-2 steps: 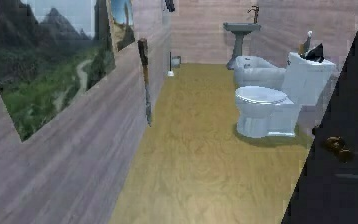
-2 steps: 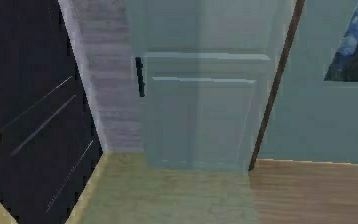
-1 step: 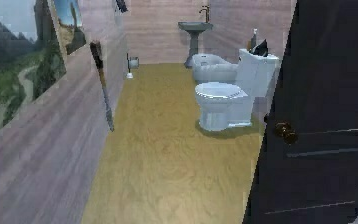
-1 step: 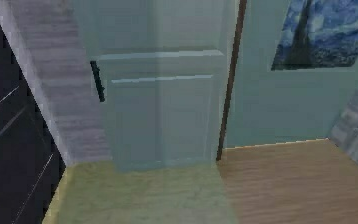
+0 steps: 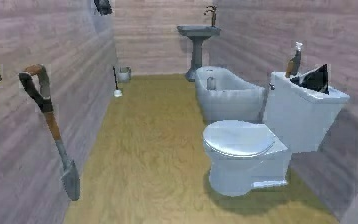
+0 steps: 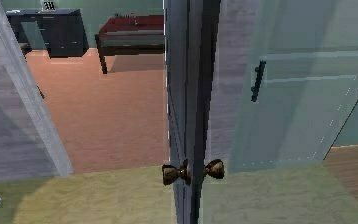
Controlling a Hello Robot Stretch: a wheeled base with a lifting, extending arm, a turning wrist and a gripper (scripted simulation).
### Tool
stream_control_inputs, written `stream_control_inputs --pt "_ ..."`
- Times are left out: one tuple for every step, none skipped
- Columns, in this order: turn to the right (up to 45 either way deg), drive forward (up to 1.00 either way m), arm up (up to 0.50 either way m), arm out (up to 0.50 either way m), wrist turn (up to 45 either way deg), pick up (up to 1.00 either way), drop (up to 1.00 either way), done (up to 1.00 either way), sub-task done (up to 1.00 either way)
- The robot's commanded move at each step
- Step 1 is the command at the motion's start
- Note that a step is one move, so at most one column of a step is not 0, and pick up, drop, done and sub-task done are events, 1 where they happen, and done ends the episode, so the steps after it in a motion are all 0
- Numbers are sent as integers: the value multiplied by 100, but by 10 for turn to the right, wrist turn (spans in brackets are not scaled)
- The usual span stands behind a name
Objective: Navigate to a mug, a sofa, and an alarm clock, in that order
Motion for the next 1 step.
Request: stream_control_inputs --pt "60 0 0 0 0 0 0 0 0"
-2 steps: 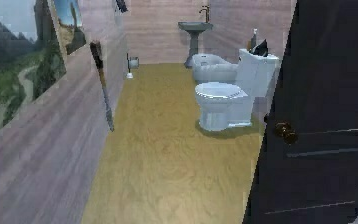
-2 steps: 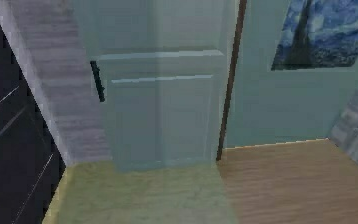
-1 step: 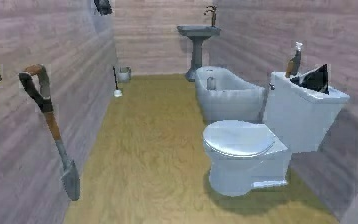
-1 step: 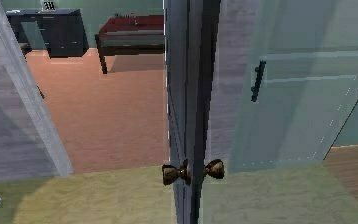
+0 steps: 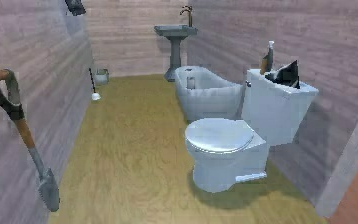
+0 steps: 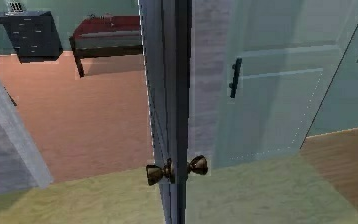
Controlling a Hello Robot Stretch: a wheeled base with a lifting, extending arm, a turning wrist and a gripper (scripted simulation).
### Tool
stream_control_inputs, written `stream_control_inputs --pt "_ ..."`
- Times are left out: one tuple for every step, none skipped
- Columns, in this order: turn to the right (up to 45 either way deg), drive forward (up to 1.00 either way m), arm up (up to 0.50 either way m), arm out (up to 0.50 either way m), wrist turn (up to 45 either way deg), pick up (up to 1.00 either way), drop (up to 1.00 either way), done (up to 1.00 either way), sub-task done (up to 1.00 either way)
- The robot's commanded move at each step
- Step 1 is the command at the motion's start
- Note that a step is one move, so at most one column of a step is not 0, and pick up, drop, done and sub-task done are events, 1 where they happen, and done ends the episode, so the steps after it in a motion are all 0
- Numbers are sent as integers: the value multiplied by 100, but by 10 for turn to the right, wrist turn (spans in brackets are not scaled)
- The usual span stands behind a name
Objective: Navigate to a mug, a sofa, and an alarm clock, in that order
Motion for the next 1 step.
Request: stream_control_inputs --pt "0 5 0 0 0 0 0 0 0"
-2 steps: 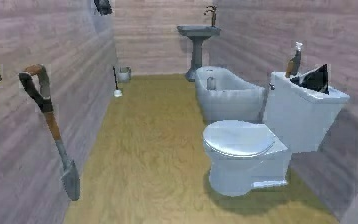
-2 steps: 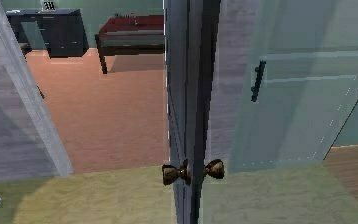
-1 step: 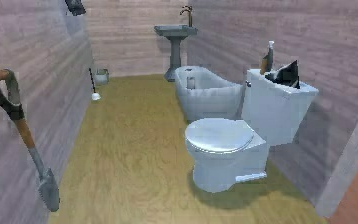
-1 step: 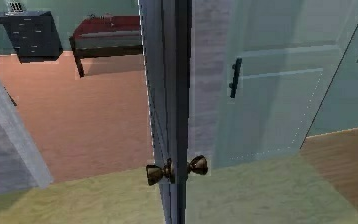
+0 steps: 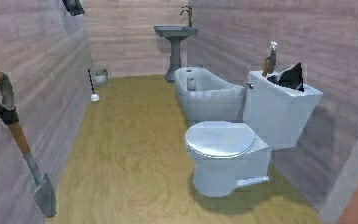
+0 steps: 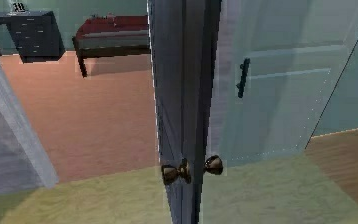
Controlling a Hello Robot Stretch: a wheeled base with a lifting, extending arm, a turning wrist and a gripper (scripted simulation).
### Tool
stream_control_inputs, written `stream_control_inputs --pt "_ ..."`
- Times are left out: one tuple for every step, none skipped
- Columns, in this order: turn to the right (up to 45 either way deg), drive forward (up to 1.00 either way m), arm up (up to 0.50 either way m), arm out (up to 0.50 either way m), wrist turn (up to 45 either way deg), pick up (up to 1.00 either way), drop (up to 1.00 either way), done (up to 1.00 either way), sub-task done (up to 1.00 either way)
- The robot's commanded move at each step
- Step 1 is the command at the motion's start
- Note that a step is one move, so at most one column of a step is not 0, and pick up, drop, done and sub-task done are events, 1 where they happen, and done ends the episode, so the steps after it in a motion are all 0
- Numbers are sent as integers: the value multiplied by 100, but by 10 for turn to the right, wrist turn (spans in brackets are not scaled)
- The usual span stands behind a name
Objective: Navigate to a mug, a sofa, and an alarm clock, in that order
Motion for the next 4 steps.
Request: stream_control_inputs --pt "-120 0 0 0 0 0 0 0 0" --pt "0 15 0 0 0 0 0 0 0" --pt "450 0 0 0 0 0 0 0 0" --pt "390 0 0 0 0 0 0 0 0"
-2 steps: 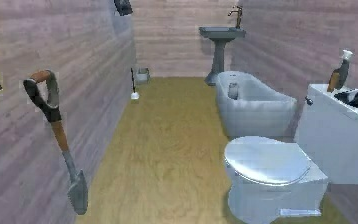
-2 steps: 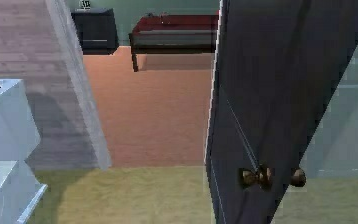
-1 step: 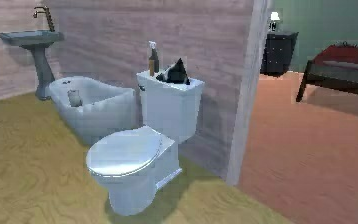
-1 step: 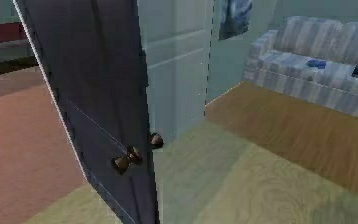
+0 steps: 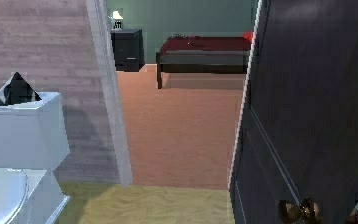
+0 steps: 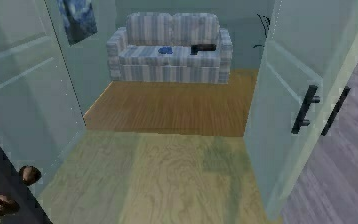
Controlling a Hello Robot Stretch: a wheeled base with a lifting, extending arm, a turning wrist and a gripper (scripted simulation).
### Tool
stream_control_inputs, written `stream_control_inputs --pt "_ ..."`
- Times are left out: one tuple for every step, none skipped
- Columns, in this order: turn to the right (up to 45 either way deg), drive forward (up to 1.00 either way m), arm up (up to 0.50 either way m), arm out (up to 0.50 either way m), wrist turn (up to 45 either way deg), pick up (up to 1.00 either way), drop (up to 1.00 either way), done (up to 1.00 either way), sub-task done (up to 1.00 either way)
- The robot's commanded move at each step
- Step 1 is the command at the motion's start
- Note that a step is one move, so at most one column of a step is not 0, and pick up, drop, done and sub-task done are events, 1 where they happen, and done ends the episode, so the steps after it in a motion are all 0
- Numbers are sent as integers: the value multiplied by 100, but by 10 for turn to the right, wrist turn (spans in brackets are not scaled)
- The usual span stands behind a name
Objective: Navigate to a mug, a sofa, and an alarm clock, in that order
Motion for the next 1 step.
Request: stream_control_inputs --pt "30 0 0 0 0 0 0 0 0"
